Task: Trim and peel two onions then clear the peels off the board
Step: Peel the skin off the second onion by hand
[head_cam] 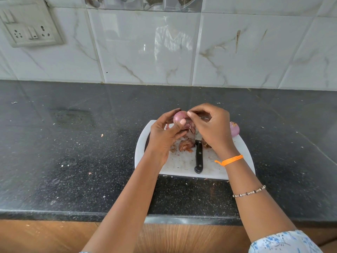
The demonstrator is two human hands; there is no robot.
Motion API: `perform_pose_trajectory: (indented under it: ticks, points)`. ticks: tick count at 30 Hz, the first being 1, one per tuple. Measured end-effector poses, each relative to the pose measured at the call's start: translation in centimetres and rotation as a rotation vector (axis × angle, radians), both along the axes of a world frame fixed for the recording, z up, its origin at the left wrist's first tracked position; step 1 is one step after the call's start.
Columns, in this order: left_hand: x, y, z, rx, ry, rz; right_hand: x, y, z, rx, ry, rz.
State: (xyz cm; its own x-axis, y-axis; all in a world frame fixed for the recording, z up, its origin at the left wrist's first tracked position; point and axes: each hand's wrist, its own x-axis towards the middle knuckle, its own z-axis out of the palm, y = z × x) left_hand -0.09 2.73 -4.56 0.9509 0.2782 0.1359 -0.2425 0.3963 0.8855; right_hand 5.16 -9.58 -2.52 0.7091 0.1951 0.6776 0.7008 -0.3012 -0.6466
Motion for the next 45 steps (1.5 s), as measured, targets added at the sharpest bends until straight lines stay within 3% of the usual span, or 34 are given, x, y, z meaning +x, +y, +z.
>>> perform_pose_trajectory:
  ticks: [22, 28, 31, 36, 45]
  points:
    - [0.3, 0.0, -0.4, 0.005, -0.121, -0.032, 0.2, 0.0, -0.2, 0.185, 0.179, 0.032]
    - [0.4, 0.1, -0.5, -0.037, -0.081, -0.078, 0.0, -0.5, 0.3, 0.049, 0.340, 0.433]
    - [0.4, 0.2, -0.6, 0.001, -0.061, -0.102, 0.1, -0.7, 0.3, -0.018, 0.331, 0.462]
    - [0.4, 0.4, -0.5, -0.033, -0.046, -0.129, 0.3, -0.7, 0.3, 0.057, 0.427, 0.522]
    - [0.5, -0.2, -0.6, 0.087, -0.078, -0.122, -0.1, 0.8, -0.5, 0.190, 0.338, 0.255]
